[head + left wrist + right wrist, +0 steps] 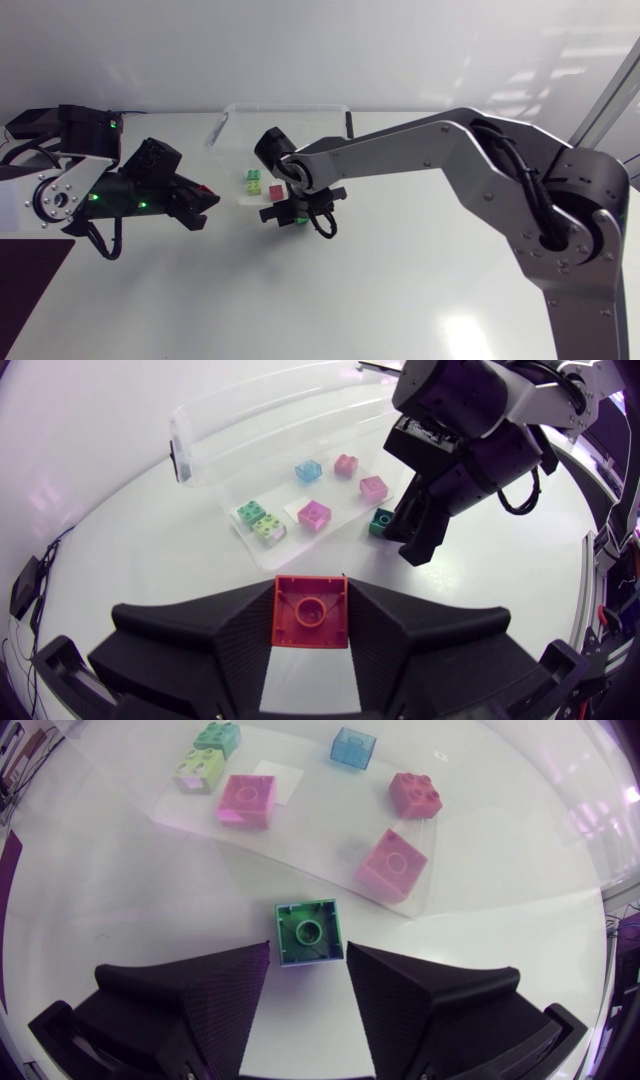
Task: Place the duplo bricks in the container
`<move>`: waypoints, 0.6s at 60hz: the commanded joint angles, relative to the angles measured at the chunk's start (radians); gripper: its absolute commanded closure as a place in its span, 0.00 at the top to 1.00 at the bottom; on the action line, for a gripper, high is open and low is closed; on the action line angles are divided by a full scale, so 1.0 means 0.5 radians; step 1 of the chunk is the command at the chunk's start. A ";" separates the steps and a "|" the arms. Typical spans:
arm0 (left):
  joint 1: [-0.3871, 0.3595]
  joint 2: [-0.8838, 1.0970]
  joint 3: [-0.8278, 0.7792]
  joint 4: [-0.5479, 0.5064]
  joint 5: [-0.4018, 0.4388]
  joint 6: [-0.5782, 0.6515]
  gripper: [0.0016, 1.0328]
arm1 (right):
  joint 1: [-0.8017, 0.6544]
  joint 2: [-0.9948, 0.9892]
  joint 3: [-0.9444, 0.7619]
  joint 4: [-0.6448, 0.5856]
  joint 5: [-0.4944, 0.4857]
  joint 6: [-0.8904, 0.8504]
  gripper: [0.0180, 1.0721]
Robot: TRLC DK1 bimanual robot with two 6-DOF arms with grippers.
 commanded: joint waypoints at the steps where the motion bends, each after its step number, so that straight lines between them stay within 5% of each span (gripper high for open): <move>1: 0.023 -0.046 -0.044 -0.009 0.026 0.023 0.35 | 0.015 0.068 0.061 -0.035 -0.006 0.056 0.52; 30: 0.032 -0.089 -0.059 -0.024 0.035 0.019 0.35 | 0.015 0.120 0.153 -0.152 -0.015 0.096 0.51; 36: 0.038 -0.092 -0.059 -0.027 0.038 0.019 0.35 | 0.015 0.138 0.172 -0.152 -0.012 0.096 0.44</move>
